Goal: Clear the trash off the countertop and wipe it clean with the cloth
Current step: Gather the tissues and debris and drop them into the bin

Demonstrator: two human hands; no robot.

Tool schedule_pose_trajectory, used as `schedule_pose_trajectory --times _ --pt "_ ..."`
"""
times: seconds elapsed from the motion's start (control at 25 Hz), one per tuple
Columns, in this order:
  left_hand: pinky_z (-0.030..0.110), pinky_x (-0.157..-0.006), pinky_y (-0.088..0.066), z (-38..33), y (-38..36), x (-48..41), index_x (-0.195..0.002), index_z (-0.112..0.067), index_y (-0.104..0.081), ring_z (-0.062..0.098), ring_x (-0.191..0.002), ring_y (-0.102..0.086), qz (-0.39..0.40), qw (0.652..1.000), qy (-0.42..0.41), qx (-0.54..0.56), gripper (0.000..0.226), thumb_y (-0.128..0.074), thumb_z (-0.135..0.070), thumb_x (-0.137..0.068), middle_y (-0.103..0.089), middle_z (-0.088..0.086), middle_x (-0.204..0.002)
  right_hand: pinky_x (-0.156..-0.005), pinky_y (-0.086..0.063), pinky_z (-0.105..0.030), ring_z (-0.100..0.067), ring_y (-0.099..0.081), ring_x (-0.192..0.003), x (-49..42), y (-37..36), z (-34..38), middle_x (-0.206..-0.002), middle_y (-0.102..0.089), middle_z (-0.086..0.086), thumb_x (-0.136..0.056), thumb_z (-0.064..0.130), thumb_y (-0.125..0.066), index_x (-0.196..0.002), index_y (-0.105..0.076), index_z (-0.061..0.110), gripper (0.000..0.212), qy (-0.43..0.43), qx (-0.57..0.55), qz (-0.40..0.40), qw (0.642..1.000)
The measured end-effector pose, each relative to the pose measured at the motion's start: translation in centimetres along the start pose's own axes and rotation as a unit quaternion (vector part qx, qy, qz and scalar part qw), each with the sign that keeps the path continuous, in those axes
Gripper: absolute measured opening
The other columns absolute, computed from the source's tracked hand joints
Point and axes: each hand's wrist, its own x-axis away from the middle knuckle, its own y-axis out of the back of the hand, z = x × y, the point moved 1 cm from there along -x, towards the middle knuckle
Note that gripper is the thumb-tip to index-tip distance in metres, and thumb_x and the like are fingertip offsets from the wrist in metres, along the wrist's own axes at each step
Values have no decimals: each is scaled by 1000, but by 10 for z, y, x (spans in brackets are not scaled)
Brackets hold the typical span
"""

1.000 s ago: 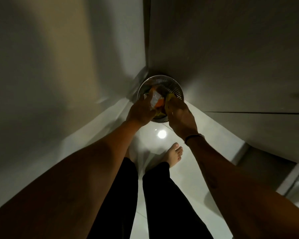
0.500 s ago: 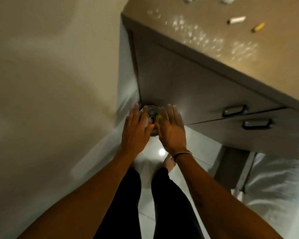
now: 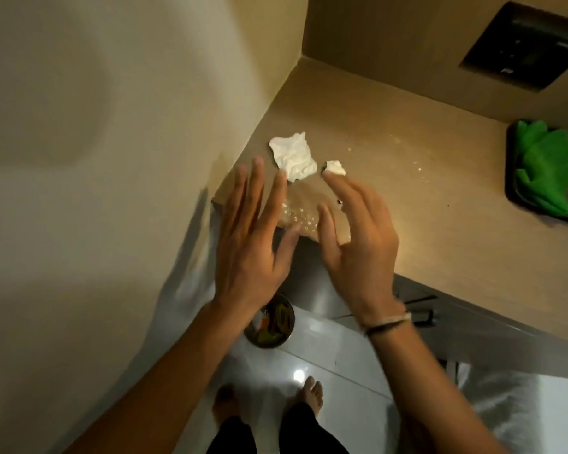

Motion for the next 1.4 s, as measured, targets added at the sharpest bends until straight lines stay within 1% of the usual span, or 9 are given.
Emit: schedule_pose_trajectory --times 0.12,0.28,0.48,0.64,0.76,0.84,1.04,1.16,1.4 --pt "53 -133 -18 -1 -21 -79 -163 -19 -41 36 -165 -17 80 994 -4 -77 56 -45 -36 -110 -25 12 -177 -98 -57 -39 -32 -65 -124 -70 -15 -30 -134 -68 -13 -101 16 -58 -131 -69 13 33 -36 99 136 985" --pt "51 -126 -38 6 -55 -116 -151 -18 -55 35 -159 -31 171 976 41 -130 41 -49 -20 -111 -38 10 -172 -77 -61 -42 -34 -70 -89 -98 -48 -46 -102 -71 -12 -99 19 -60 -99 -75 12 17 -65 167 272 945" --pt "31 -86 -56 4 -42 -109 -129 -16 -73 29 -107 -75 63 990 43 -119 30 -49 -26 -113 -79 10 -118 -80 -59 -46 -35 -72 -92 -92 -52 -42 -101 -77 -12 -99 17 -58 -103 -76 13 19 -60 164 212 962" --pt "32 -98 -62 16 -4 -43 -130 -7 -76 22 -120 -75 -139 990 32 2 28 -62 -15 -107 -75 8 -135 -90 -62 -36 -23 -76 -104 -15 -35 1 -113 -80 -7 -101 11 -61 -111 -79 11 21 53 -13 26 998" --pt "21 -102 -57 28 -1 67 -126 -3 -78 15 -122 -73 -199 975 94 38 24 -65 -8 -106 -75 7 -132 -103 -60 -38 -23 -74 -121 100 -53 27 -121 -79 -11 -104 6 -66 -114 -80 5 17 51 -103 53 992" --pt "23 -103 -57 43 -19 136 -127 -1 -76 19 -123 -73 -129 974 179 50 25 -64 -6 -106 -75 10 -133 -102 -62 -43 -30 -76 -118 167 -79 18 -120 -79 -16 -94 -3 -75 -113 -80 1 20 2 -94 176 980" --pt "34 -99 -61 101 -122 240 -127 -3 -77 29 -112 -78 152 938 309 28 27 -64 -9 -104 -80 15 -124 -107 -59 -40 -30 -72 -117 285 -167 -63 -129 -76 -10 -103 8 -64 -132 -71 15 31 -148 5 479 865" --pt "39 -99 -61 146 -208 268 -130 -9 -74 30 -110 -76 249 911 328 -14 28 -62 -18 -106 -79 15 -122 -102 -61 -39 -30 -74 -111 331 -227 -115 -123 -76 -10 -106 15 -60 -132 -69 18 28 -168 62 503 845" --pt "50 -118 -47 196 -299 273 -165 -17 -34 38 -152 -46 403 862 304 -45 54 -46 -15 -112 -37 12 -172 -105 -61 -46 -36 -73 -116 343 -287 -159 -128 -74 -18 -110 16 -52 -137 -64 8 30 -295 -11 410 863"
